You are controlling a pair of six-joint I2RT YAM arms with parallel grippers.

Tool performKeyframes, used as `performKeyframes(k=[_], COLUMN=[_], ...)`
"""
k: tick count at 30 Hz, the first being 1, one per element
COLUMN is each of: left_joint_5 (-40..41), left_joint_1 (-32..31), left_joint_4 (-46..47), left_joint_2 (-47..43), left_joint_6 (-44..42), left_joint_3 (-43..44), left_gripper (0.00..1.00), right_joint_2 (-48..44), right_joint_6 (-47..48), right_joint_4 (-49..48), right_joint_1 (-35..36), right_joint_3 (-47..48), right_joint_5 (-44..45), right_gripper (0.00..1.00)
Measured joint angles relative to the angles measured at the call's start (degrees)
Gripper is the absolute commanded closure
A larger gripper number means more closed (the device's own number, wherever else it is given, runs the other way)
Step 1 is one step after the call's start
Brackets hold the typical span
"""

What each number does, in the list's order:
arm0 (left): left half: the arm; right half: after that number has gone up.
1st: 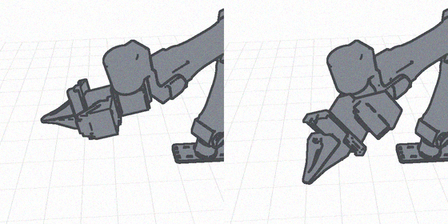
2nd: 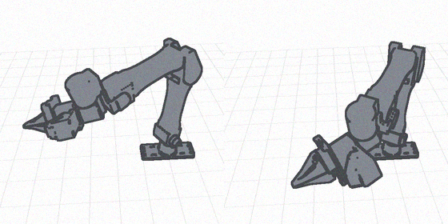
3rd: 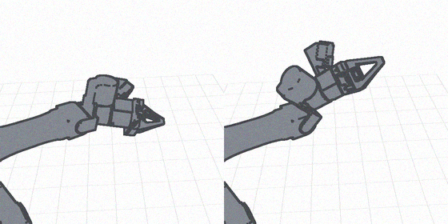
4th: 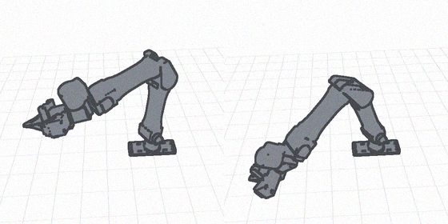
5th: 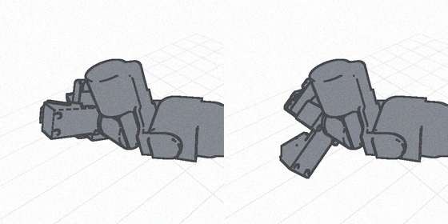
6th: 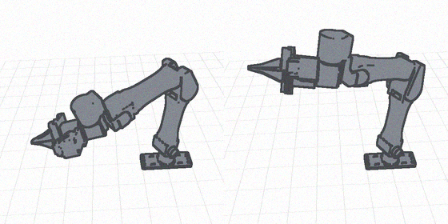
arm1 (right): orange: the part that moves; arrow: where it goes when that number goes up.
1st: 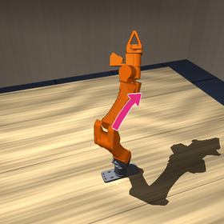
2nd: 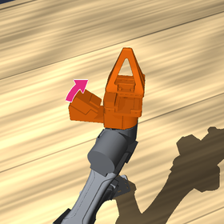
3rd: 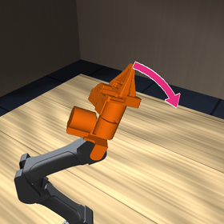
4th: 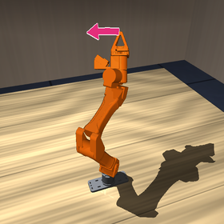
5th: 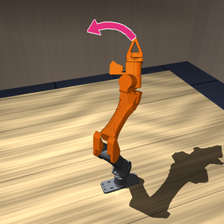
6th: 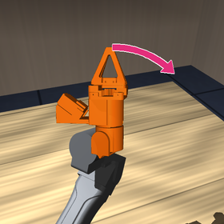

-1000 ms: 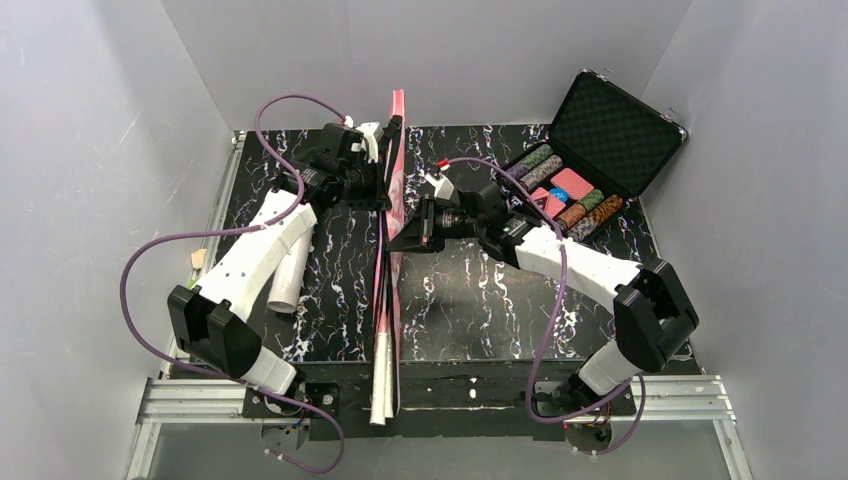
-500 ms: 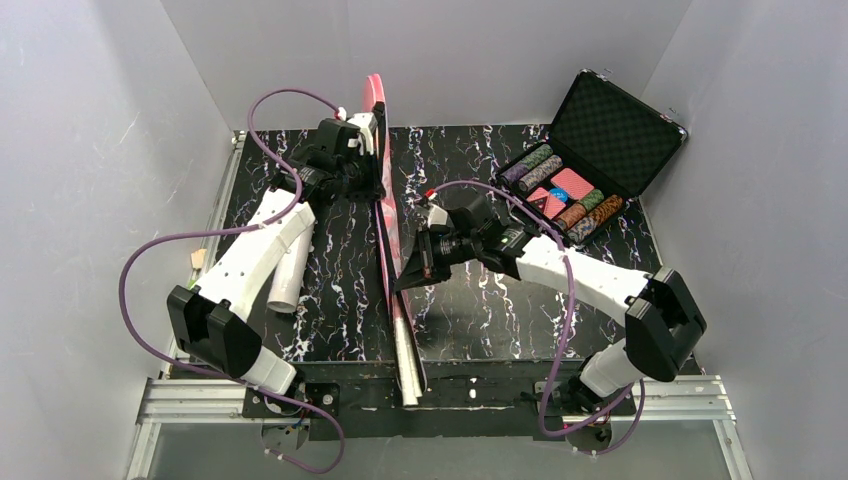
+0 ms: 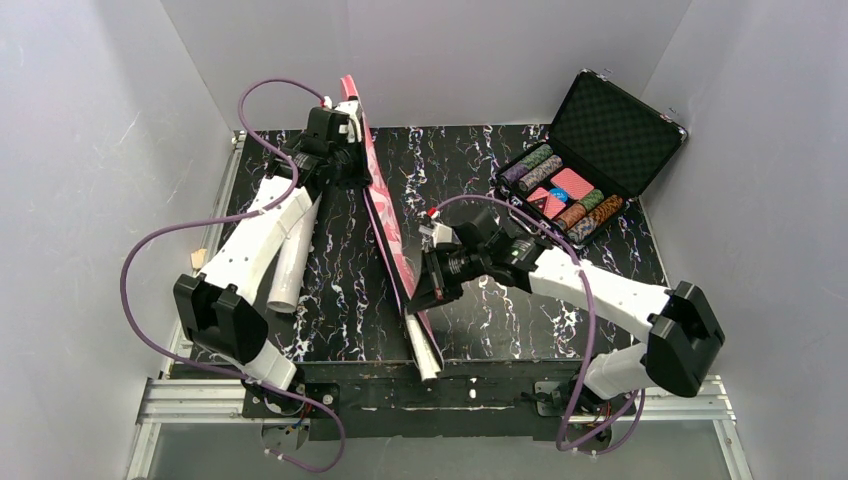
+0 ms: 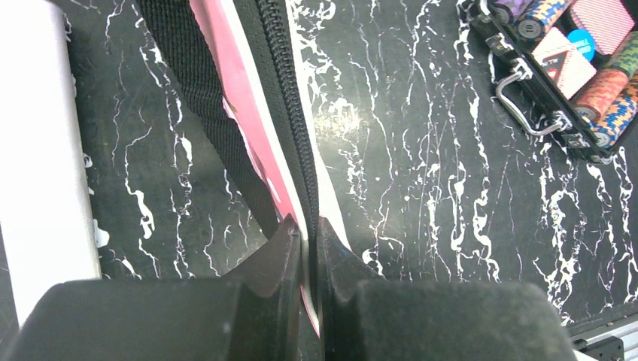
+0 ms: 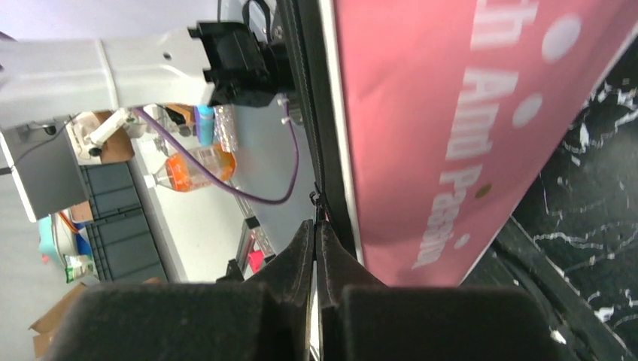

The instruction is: Pack up the badminton gear

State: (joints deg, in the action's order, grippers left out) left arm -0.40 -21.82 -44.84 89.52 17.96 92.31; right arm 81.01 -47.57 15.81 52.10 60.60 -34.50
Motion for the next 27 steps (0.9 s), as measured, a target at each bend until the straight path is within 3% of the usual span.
performKeyframes(k=[2, 4, 6, 7, 8, 12, 19, 23, 27], left_joint_5=[-0.02, -0.42, -1.33, -2.1, -2.69, -5.38, -16.0, -28.02, -38.21], left_joint_1=[0.59, 0.76, 0.72, 0.74, 0.74, 0.79, 1.11, 1.25, 0.61], left_joint_4=[-0.15, -0.13, 0.11, 0.66, 1.11, 3.58, 5.75, 3.96, -0.44], left_joint_2=[0.61, 1.01, 1.03, 1.03, 1.03, 1.03, -0.15, -5.35, -12.22], left_joint_6=[0.07, 0.04, -0.2, -0.44, -0.94, -2.78, -10.71, -22.34, -38.34], left_joint_3=[0.0, -0.31, -1.22, -1.86, -2.19, -2.93, -3.98, -5.97, -6.75], left_gripper=[0.97, 0.87, 0.67, 0.5, 0.44, 0.31, 0.33, 0.41, 0.41], right_joint_2=[-2.14, -3.23, -3.69, -3.8, -3.8, -3.8, -4.39, -6.32, -8.07], right_joint_6=[0.2, 0.35, 0.79, 0.9, 1.07, 1.33, 3.37, 5.35, 6.51], right_joint_4=[1.18, 2.36, 3.32, 3.74, 4.07, 5.55, 11.19, 17.14, 20.17], right_joint_1=[0.52, 0.7, 0.72, 0.83, 0.94, 1.27, 1.29, 1.29, 1.29], right_joint_3=[-1.79, -2.49, -2.51, -2.51, -2.51, -2.51, -2.21, -0.37, 2.1], right_joint_5=[0.02, 0.22, 0.28, 0.24, 0.22, 0.24, 1.44, 3.69, 5.44], right_gripper=[0.99, 0.99, 0.99, 0.99, 0.99, 0.99, 0.99, 0.99, 0.99])
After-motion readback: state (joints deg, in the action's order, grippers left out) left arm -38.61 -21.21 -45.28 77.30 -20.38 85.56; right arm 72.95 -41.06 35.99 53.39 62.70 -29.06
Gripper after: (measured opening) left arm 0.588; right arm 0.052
